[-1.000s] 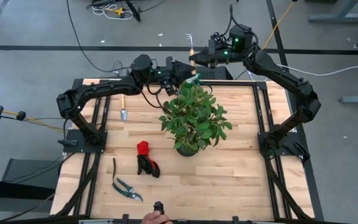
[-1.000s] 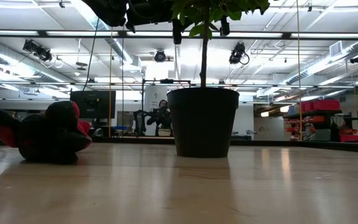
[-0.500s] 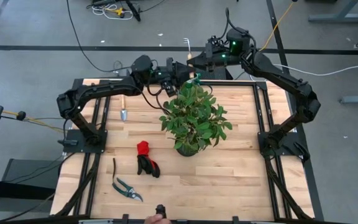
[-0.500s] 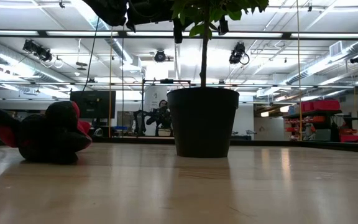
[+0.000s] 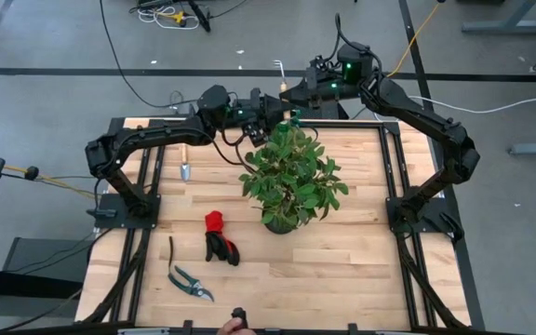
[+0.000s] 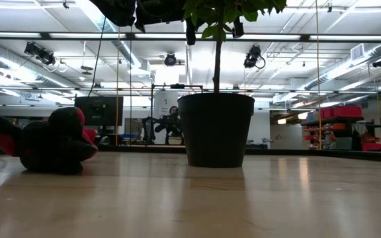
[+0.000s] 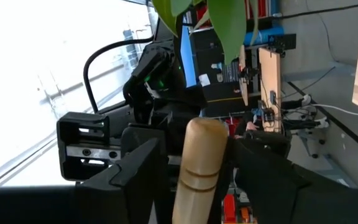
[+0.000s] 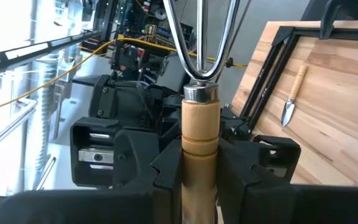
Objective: Pick & Place Garden tools in Gardening bag
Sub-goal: Put the brown hand rake into the gardening bag
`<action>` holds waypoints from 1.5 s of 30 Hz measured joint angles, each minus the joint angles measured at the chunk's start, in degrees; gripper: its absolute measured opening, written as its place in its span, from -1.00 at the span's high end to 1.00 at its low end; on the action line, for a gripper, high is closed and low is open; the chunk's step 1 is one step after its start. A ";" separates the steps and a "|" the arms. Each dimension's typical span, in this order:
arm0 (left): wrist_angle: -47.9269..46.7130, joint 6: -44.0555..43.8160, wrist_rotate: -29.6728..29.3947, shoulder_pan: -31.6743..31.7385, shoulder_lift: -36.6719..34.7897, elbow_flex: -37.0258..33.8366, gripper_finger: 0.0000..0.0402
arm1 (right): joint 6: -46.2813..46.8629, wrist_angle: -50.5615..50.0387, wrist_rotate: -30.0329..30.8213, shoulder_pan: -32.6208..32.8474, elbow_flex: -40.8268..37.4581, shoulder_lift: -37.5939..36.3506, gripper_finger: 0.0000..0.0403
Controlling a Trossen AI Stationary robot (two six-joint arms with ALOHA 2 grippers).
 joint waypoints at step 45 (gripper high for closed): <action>-0.76 0.19 -1.68 -1.01 -0.13 -0.02 0.60 | -0.66 -1.03 0.00 -0.02 0.00 0.00 0.58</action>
